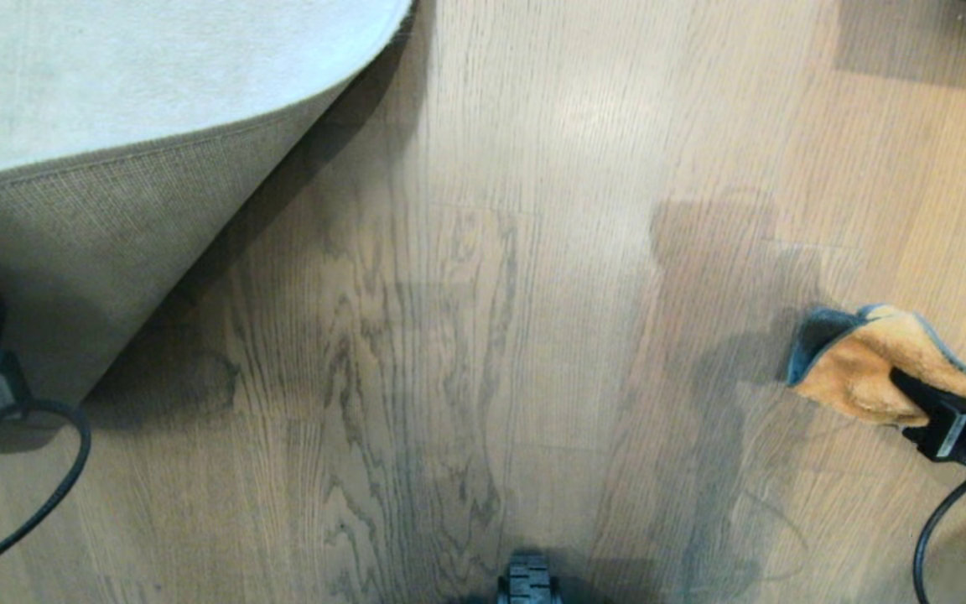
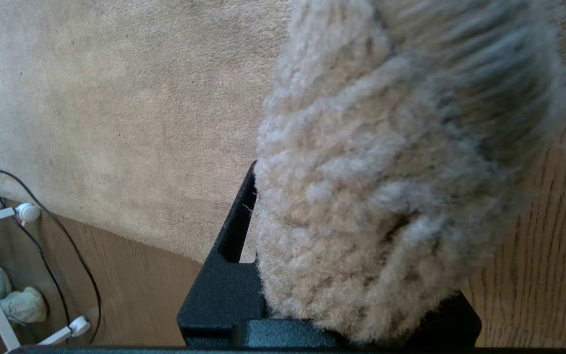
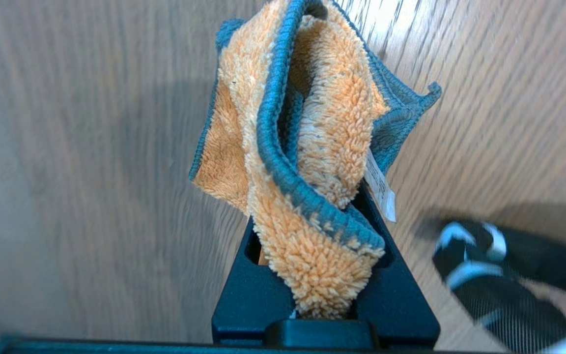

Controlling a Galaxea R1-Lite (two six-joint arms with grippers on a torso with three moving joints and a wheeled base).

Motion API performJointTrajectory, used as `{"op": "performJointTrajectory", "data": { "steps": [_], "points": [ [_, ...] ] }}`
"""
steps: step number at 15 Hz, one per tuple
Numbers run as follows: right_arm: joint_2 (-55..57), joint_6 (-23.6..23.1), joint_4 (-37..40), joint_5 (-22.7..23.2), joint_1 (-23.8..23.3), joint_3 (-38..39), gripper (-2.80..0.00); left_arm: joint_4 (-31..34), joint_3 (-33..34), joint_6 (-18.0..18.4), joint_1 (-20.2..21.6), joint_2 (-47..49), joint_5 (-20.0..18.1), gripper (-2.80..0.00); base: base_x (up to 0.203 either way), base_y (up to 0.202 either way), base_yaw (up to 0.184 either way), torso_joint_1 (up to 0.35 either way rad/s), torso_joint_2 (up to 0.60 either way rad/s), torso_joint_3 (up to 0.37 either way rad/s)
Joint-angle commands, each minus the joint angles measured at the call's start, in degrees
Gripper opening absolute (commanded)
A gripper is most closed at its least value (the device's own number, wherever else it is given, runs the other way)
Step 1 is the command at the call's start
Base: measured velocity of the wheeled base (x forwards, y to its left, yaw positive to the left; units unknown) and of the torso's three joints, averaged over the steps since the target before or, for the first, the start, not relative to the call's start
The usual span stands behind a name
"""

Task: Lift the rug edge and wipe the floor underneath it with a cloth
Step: Pick up the rag

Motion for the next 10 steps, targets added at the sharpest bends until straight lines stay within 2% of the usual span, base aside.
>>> {"op": "performJointTrajectory", "data": {
  "steps": [1,5,10],
  "points": [
    [-5.4,-0.1,-0.1,1.4,0.0,3.7,-2.80,-0.4,0.1,0.1,0.0,-0.1,0.1,-2.80,0.000,0.000,0.000,0.000,0.00,0.000],
    [-11.9,-0.2,2.5,4.8,0.0,7.0,-2.80,-0.5,0.4,0.1,0.0,-0.1,0.1,-2.80,0.000,0.000,0.000,0.000,0.00,0.000],
    [-24.7,-0.4,17.6,4.9,0.0,7.0,-2.80,-0.5,0.6,0.1,0.0,-0.1,0.1,-2.80,0.000,0.000,0.000,0.000,0.00,0.000]
  ]
}}
